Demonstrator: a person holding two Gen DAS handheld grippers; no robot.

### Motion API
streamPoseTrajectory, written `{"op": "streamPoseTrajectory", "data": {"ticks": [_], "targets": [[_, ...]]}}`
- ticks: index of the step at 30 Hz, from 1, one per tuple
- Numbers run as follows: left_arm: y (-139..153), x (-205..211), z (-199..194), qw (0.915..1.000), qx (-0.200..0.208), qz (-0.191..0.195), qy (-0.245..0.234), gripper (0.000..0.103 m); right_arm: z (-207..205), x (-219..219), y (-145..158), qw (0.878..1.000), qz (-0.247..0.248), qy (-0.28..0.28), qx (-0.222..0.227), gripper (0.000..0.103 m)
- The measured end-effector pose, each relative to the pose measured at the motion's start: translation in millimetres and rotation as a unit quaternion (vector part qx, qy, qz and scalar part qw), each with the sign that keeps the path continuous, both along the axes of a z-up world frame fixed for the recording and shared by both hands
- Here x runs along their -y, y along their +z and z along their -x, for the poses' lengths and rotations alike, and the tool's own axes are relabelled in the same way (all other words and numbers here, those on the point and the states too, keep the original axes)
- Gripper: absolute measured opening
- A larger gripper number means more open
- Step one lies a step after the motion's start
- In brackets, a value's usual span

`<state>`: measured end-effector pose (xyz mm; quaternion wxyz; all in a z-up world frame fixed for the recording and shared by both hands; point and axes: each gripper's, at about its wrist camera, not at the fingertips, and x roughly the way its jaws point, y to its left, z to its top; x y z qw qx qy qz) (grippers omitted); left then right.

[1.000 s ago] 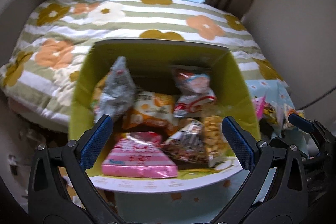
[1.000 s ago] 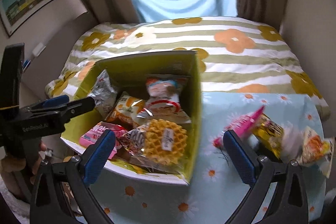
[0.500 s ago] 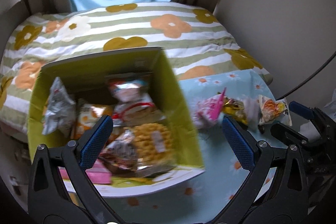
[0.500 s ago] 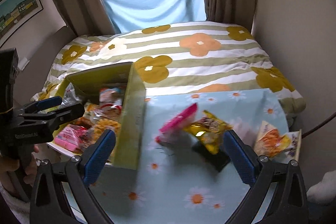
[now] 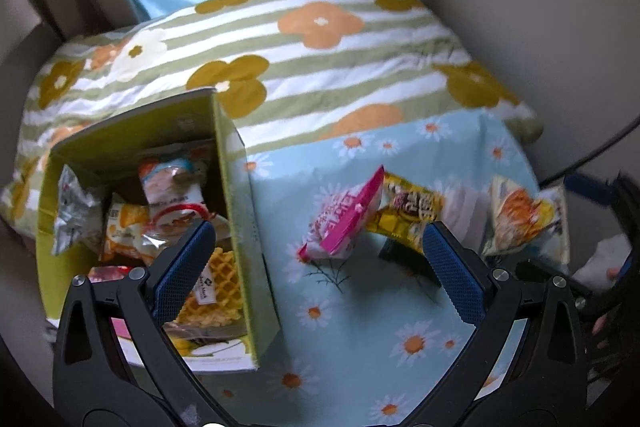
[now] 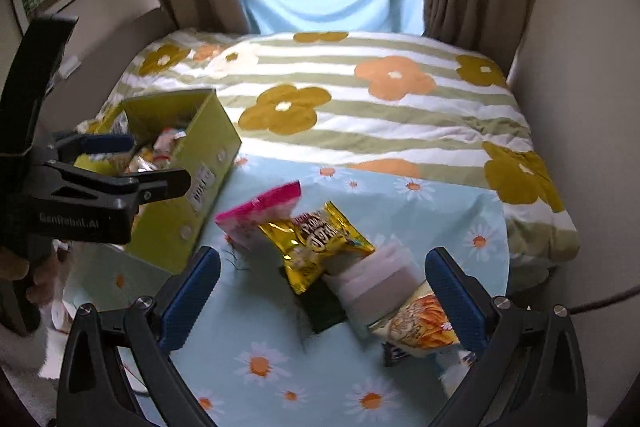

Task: Organize snacks
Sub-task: 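Grasp the pink candy bag with the left tool while the right tool grasps the yellow Pillow bag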

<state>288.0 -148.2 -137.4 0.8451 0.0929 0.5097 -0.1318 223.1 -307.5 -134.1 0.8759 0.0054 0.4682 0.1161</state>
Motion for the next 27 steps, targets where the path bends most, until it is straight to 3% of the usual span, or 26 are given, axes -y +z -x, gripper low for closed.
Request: {"op": "streamPoseTrajectory", "data": {"ticks": [8, 15, 21, 23, 27], "targets": [[-39.8, 27.3, -14.1, 0.9934, -0.067, -0.079, -0.050, 0.103, -19.4, 6.2, -37.0, 0.998, -0.003, 0.042, -0.037, 0.102], [-89.1, 50.2, -34.2, 0.9763, -0.123, -0.134, -0.118, 0.103, -36.1, 3.4, -64.7, 0.996, 0.017, 0.067, -0.061, 0.102], [-121.1, 59.3, -49.2, 0.9635, -0.161, -0.157, -0.145, 0.101, -41.7, -0.5, -89.3, 0.991, 0.023, 0.100, -0.084, 0.102], [-126.4, 62.6, -49.0, 0.9597, -0.157, -0.172, -0.158, 0.100, -42.4, -5.2, -95.4, 0.989, 0.033, 0.113, -0.088, 0.102], [-138.5, 64.3, -53.0, 0.9549, -0.178, -0.174, -0.162, 0.094, -44.2, -14.2, -104.3, 0.985, 0.051, 0.136, -0.094, 0.102]]}}
